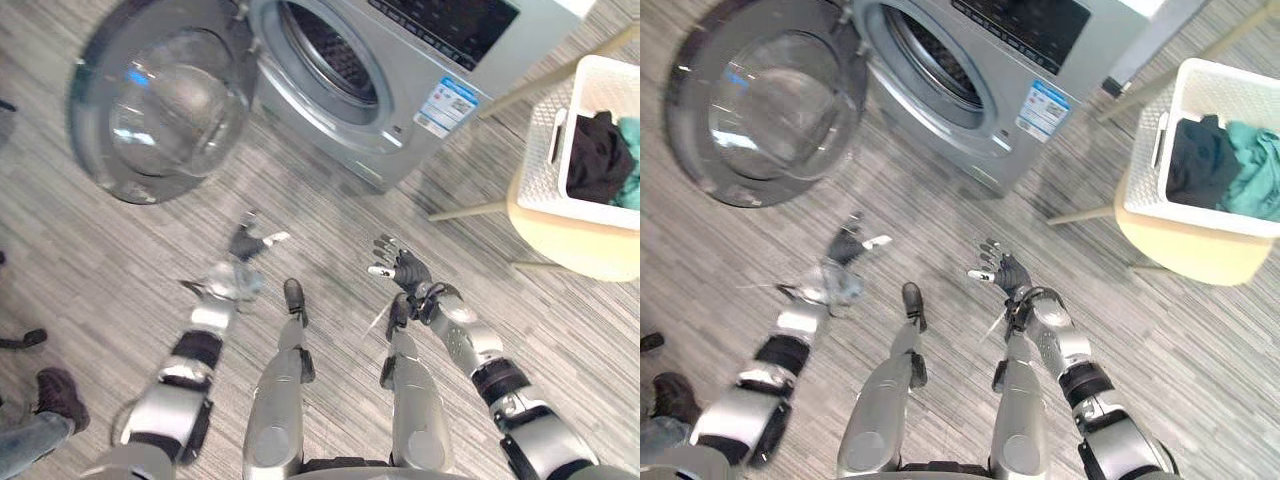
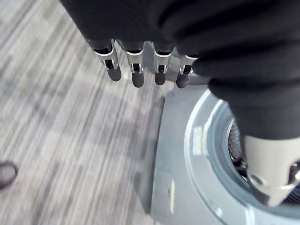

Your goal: Pick up the laundry basket with both hands and put the clothes into the washing machine.

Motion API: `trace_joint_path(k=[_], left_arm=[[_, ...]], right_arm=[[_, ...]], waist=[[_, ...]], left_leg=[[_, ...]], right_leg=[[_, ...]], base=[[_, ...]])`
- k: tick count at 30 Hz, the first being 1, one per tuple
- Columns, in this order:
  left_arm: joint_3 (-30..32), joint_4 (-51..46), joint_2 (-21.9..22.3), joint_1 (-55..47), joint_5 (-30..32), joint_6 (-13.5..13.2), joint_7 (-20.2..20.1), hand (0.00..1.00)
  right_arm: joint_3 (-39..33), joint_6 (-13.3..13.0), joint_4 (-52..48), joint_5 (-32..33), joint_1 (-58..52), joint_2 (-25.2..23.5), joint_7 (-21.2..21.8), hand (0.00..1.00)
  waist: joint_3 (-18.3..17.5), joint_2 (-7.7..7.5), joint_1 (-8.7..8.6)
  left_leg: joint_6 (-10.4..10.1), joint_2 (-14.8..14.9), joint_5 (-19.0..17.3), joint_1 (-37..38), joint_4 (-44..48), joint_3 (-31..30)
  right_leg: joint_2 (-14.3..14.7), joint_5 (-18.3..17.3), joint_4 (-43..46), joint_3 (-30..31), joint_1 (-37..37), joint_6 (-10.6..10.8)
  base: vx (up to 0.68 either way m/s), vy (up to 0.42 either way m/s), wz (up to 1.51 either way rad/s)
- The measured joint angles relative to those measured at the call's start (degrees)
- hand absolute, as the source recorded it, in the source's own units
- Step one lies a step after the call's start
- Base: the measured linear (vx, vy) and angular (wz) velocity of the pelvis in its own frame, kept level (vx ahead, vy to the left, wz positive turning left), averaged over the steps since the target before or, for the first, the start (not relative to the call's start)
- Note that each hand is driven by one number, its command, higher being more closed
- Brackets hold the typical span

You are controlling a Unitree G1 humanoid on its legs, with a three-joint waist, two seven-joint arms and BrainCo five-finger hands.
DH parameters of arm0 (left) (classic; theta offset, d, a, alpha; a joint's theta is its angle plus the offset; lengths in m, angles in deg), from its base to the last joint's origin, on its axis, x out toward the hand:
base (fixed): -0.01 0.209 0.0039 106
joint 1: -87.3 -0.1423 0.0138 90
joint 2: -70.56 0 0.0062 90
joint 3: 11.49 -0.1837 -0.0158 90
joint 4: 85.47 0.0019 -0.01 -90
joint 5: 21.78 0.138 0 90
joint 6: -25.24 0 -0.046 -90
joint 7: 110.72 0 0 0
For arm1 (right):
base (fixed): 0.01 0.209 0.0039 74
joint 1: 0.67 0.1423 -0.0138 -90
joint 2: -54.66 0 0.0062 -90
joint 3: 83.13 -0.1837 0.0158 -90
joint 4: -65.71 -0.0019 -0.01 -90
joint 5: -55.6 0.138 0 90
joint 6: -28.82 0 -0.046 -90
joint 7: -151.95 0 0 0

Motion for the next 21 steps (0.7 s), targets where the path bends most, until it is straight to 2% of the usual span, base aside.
trace_joint_path(k=[1, 2, 5, 8, 10, 12, 15, 17, 19, 21], left_arm=[[0.03, 1.56, -2.07, 1.75, -0.52, 0.02, 0.01, 0.00], [0.36, 3.95, -6.20, 5.14, -1.22, 0.27, -0.09, 0.00], [4.01, 5.61, -11.77, 12.15, -2.97, 1.01, -0.17, 0.00], [9.47, 2.02, -12.45, 14.85, -5.14, 1.10, -0.11, 0.00], [10.49, -0.31, -12.20, 14.68, -5.28, 1.12, -0.14, 0.00], [12.74, -3.08, -11.37, 13.67, -5.86, 1.18, -0.11, 0.00], [16.51, -7.77, -8.69, 9.30, -6.19, 1.14, -0.09, 0.00], [19.93, -10.65, -5.69, 1.92, -5.96, 1.17, -0.15, 0.00], [20.87, -10.86, -3.29, -2.71, -5.37, 1.52, -0.29, 0.00], [22.51, -11.98, 2.30, -11.62, -3.70, 2.39, -1.05, 0.00]], right_arm=[[-0.27, -0.17, -0.23, -0.38, -0.95, -0.33, -0.21, 0.00], [-0.35, -0.62, -0.19, -1.40, -2.30, -1.18, -0.40, 0.00], [-0.68, -1.02, -2.19, -2.22, -6.32, -3.13, -1.02, 0.00], [-1.05, -1.67, -10.53, -2.21, -12.08, -6.05, -1.75, 0.00], [-1.48, -1.84, -13.94, -2.21, -14.15, -7.56, -1.88, 0.00], [-2.26, -2.06, -16.81, -2.22, -15.74, -8.61, -1.99, 0.00], [-3.97, -2.18, -19.13, -3.54, -18.15, -10.12, -2.78, 0.00], [-4.27, -2.07, -21.13, -4.61, -20.46, -10.24, -2.99, 0.00], [-4.35, -1.94, -22.88, -5.22, -22.90, -10.87, -2.99, 0.00], [-4.78, -1.88, -25.04, -6.70, -26.34, -11.80, -2.94, 0.00]], waist=[[-0.05, -0.40, -0.15], [-0.03, -1.10, -0.92], [0.16, -1.99, -1.62], [0.24, -2.18, -1.87], [0.24, -2.26, -1.90], [0.23, -2.34, -1.97], [0.23, -2.35, -1.04], [0.25, -2.31, -0.39], [0.27, -2.26, -0.01], [0.27, -2.25, 0.76]], left_leg=[[0.00, 0.10, 0.00, -0.51, 0.00, 0.19], [0.00, 0.26, 0.01, -1.80, 0.00, 0.28], [-0.28, 0.83, 0.35, -4.88, 0.01, 0.91], [-0.44, 1.91, 0.44, -7.08, 0.16, 1.18], [-0.60, 2.66, 0.32, -7.84, 0.95, 1.27], [-1.56, 3.76, -0.49, -8.67, 2.65, 1.38], [-2.40, 6.52, -4.40, -9.94, 9.49, 2.19], [-2.87, 10.97, -10.73, -10.83, 20.24, 3.65], [-3.19, 13.88, -14.55, -10.18, 26.66, 4.86], [-3.79, 18.86, -20.50, -6.67, 34.83, 9.17]], right_leg=[[0.16, 0.36, -0.47, 0.21, -0.49, -0.17], [0.44, 1.02, -1.52, 0.28, -1.30, -0.21], [0.94, 2.28, -3.12, 0.24, -3.68, -0.62], [1.52, 2.49, -3.09, -0.01, -5.68, -0.88], [2.06, 2.84, -3.02, -0.05, -6.23, -1.34], [2.82, 3.12, -2.88, -0.02, -6.42, -1.68], [4.25, 3.10, -1.16, 0.41, -6.40, -1.70], [6.45, 2.24, 2.12, 2.11, -6.03, -2.66], [7.82, 0.28, 4.73, 3.10, -5.19, -3.27], [10.16, -2.91, 7.92, 6.60, -3.80, -3.63]], base=[[0.03, -0.042, -0.19], [0.01, -0.030, -0.10], [0.01, -0.024, -0.07], [0.02, 0.002, -0.06], [0.03, -0.005, -0.08], [0.02, -0.013, -0.15], [0.00, -0.027, -0.33], [-0.01, -0.052, -0.76], [-0.01, -0.034, -0.84], [-0.03, -0.039, -1.29]])
